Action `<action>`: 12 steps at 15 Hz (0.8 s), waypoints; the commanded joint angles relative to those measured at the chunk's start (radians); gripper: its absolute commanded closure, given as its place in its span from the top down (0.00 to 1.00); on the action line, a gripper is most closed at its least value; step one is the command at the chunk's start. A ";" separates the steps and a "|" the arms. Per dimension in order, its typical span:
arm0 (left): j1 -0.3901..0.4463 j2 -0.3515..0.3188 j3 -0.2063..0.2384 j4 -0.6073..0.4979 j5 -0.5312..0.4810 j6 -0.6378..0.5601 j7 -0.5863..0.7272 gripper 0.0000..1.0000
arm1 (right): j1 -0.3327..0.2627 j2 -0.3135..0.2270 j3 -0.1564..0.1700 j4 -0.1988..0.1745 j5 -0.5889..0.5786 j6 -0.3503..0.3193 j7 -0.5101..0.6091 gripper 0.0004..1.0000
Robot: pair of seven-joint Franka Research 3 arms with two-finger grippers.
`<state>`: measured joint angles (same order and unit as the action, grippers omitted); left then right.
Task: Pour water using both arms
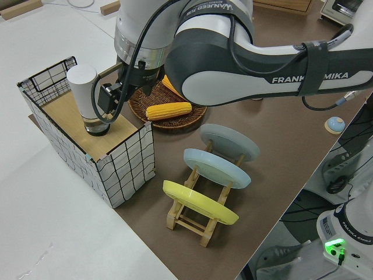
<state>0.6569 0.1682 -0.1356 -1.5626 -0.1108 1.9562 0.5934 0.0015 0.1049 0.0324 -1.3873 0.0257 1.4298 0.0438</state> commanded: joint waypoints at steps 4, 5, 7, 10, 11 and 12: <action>-0.013 -0.044 -0.064 0.003 0.037 -0.154 -0.073 1.00 | -0.009 -0.013 0.004 -0.012 0.020 0.008 -0.022 0.99; -0.013 -0.053 -0.079 0.001 0.034 -0.172 -0.076 1.00 | -0.009 -0.013 0.004 -0.012 0.020 0.008 -0.022 0.99; -0.013 -0.064 -0.108 -0.002 0.034 -0.223 -0.102 1.00 | -0.009 -0.013 0.004 -0.012 0.020 0.008 -0.022 0.99; -0.013 -0.078 -0.162 -0.002 0.039 -0.241 -0.141 1.00 | -0.009 -0.013 0.004 -0.012 0.020 0.008 -0.022 0.99; -0.020 -0.084 -0.170 -0.004 0.058 -0.241 -0.142 1.00 | -0.009 -0.013 0.003 -0.012 0.020 0.008 -0.022 0.99; -0.038 -0.087 -0.183 -0.004 0.097 -0.249 -0.164 1.00 | -0.009 -0.013 0.004 -0.012 0.020 0.008 -0.022 0.99</action>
<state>0.6458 0.1069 -0.2917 -1.5621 -0.0926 1.7371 0.4759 0.0015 0.1048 0.0324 -1.3873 0.0257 1.4298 0.0438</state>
